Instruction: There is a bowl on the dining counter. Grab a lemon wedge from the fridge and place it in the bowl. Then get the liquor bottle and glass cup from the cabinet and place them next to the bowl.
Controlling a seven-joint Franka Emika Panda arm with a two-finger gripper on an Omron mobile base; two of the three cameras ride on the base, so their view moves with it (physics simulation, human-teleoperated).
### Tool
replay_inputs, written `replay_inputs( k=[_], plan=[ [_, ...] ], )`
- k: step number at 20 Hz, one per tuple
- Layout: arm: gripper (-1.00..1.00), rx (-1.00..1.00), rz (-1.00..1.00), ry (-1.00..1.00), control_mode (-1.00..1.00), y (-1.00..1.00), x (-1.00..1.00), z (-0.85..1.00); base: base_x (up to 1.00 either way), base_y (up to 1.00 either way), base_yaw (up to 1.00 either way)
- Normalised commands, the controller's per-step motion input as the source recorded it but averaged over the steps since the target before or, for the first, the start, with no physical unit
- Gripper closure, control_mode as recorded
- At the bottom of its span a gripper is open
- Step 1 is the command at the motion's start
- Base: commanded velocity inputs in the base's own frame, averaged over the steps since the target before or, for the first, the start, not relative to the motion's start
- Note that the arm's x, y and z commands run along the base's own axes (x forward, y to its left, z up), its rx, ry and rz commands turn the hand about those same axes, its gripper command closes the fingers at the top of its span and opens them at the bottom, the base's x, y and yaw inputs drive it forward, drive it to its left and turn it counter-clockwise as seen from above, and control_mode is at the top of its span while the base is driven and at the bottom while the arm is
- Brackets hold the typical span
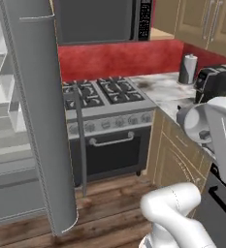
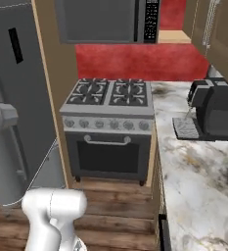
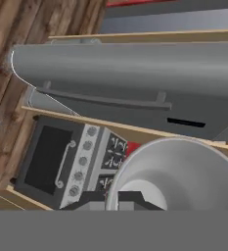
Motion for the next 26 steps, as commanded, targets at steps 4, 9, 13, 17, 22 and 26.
replay_inputs(
  k=[4, 9, 13, 17, 22, 26],
  plan=[
    [1.00, 0.00, 0.00, 0.00, 1.00, 0.00, 0.00, 0.00, -1.00, 0.08, -0.23],
    [1.00, 0.00, 0.00, 0.00, 1.00, 0.00, 0.00, 0.00, -1.00, 0.05, -0.16],
    [1.00, 0.00, 0.00, 0.00, 1.00, 0.00, 0.00, 0.00, -1.00, 0.33, 0.00],
    [1.00, 0.00, 0.00, 0.00, 1.00, 0.00, 0.00, 0.00, -0.97, 0.53, 0.12],
    [1.00, 0.00, 0.00, 0.00, 1.00, 0.00, 0.00, 0.00, -0.82, 0.59, 0.28],
    [1.00, 0.00, 0.00, 0.00, 1.00, 0.00, 0.00, 0.00, -0.59, 0.68, 0.42]
  ],
)
